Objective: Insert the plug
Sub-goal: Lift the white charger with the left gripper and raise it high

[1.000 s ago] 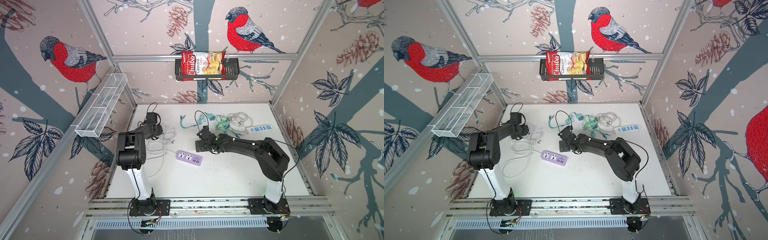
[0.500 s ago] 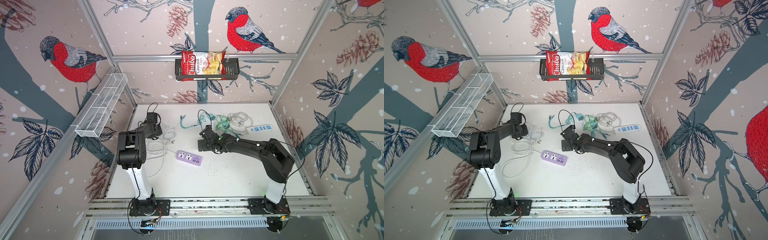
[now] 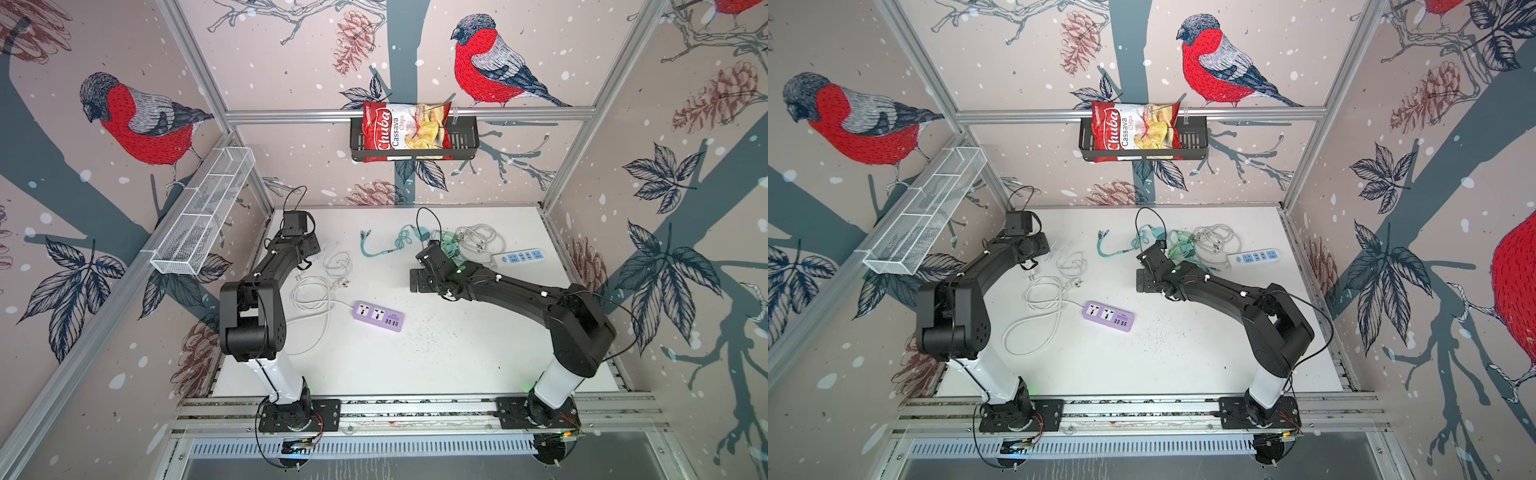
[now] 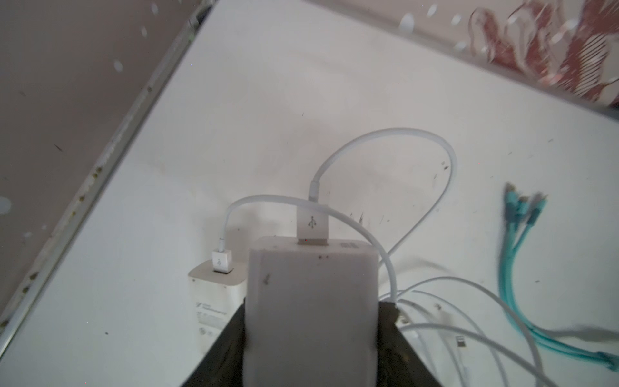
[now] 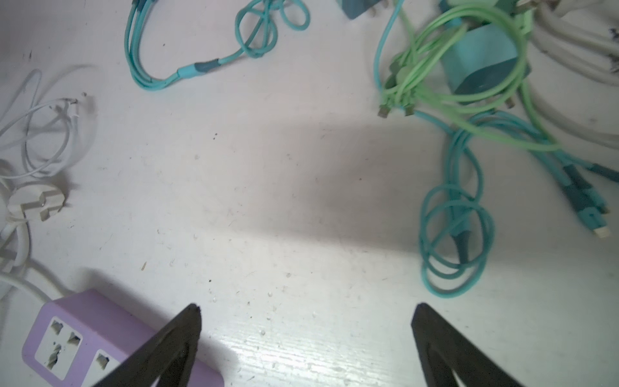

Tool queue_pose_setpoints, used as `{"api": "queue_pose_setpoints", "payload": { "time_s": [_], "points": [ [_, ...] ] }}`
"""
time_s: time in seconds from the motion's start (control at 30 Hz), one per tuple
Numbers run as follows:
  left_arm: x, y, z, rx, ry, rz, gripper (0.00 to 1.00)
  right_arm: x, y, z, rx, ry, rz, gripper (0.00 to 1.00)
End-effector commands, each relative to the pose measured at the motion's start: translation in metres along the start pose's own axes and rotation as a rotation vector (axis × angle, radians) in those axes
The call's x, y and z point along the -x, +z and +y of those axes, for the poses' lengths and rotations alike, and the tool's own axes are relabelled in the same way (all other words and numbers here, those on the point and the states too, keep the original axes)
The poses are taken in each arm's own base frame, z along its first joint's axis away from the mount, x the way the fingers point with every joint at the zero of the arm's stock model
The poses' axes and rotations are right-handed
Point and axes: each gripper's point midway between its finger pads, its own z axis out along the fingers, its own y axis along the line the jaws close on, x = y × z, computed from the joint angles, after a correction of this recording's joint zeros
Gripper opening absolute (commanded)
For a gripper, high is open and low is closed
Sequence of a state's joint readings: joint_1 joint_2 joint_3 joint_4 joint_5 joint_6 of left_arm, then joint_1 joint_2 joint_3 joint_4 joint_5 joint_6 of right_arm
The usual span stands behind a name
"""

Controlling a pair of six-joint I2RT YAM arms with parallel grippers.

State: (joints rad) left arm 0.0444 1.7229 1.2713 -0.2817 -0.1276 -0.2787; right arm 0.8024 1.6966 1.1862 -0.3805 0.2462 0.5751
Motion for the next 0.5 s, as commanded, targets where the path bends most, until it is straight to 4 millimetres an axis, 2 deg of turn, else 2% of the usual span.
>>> {"api": "queue_pose_setpoints", "payload": {
  "time_s": [0.0, 0.13, 0.23, 0.33, 0.47],
  "points": [
    [0.017, -0.028, -0.017, -0.077, 0.018, -0.050, 0.39, 0.006, -0.012, -0.020, -0.048, -0.006, -0.020, 0.99],
    [0.029, -0.076, -0.065, -0.192, 0.133, -0.158, 0.39, 0.017, -0.034, -0.043, -0.059, 0.030, -0.074, 0.99],
    [0.027, -0.108, -0.098, -0.245, 0.217, -0.223, 0.39, 0.019, -0.049, -0.063, -0.070, 0.062, -0.107, 0.99],
    [0.020, -0.126, -0.117, -0.311, 0.258, -0.257, 0.39, 0.017, -0.061, -0.079, -0.075, 0.088, -0.125, 0.99],
    [0.003, -0.139, -0.139, -0.422, 0.315, -0.242, 0.40, 0.011, -0.074, -0.095, -0.076, 0.121, -0.147, 1.00]
  ]
}}
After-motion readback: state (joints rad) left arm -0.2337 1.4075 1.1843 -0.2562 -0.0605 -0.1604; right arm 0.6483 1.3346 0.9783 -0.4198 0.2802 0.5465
